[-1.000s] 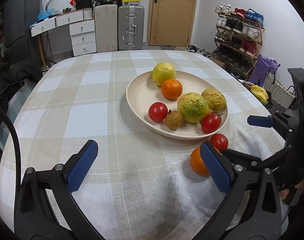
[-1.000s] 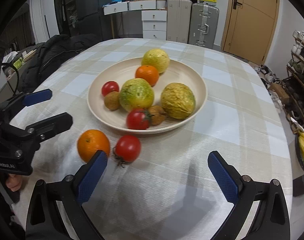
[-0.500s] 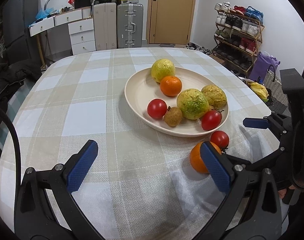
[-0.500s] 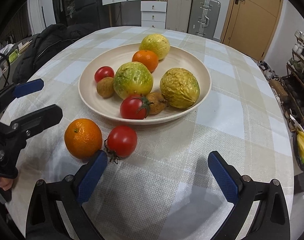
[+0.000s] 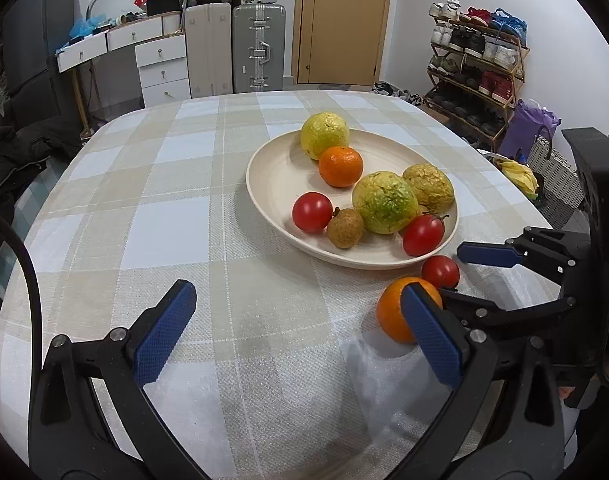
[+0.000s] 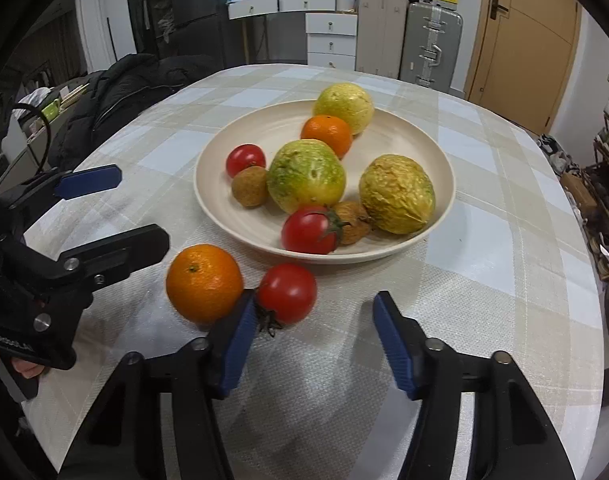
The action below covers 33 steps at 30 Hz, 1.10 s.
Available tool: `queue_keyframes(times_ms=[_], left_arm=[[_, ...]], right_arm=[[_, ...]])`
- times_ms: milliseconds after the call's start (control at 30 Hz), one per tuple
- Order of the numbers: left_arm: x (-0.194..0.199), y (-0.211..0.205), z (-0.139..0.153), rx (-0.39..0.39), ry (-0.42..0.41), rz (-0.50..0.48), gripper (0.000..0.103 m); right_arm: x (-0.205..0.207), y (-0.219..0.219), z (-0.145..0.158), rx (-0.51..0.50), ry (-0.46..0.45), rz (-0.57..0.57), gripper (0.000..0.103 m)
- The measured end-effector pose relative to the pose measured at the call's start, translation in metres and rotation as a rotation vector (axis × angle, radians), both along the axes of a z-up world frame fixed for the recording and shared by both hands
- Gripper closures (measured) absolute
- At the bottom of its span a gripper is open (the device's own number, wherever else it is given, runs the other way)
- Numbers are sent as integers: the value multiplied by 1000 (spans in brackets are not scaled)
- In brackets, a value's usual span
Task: Organize fruits
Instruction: 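Move the right tool to a red tomato on the cloth and grasp it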
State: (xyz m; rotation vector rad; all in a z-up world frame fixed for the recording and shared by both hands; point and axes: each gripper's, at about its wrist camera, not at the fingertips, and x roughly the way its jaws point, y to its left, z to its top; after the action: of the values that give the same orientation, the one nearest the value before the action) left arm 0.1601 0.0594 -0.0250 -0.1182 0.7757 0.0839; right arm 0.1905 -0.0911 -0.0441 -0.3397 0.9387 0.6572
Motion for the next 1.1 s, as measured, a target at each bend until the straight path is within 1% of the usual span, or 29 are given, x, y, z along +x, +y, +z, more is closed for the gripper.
queue_keyframes(times_ms=[33,100,133,467,633,800,1000,1100], left_arm=[[0,-1,0,1,0,-1,1],[0,-1,0,4,1,-4,1],[0,-1,0,5,0,-5,1],[-1,-5,0,0,5,-15,1],[0,-9,-1,9,13,-31,1],[0,-16,-2,16,19,-60,1],[0,-29,-5,-41,48,-123,1],[1,-37,-9,-37,63,-144,1]], right_arm=[[-2,1,1,2,1,6,52],[-4,0,2,27,17,24,72],[-5,0,4,53,36,38,73],[-13,-6,15,60,-3,40,74],[-15,-15,27,94,4,45,74],[-19,-17,39,105,-27,45,74],[-20,-18,44,117,-46,34,74],[-17,-22,45,120,-49,20,74]])
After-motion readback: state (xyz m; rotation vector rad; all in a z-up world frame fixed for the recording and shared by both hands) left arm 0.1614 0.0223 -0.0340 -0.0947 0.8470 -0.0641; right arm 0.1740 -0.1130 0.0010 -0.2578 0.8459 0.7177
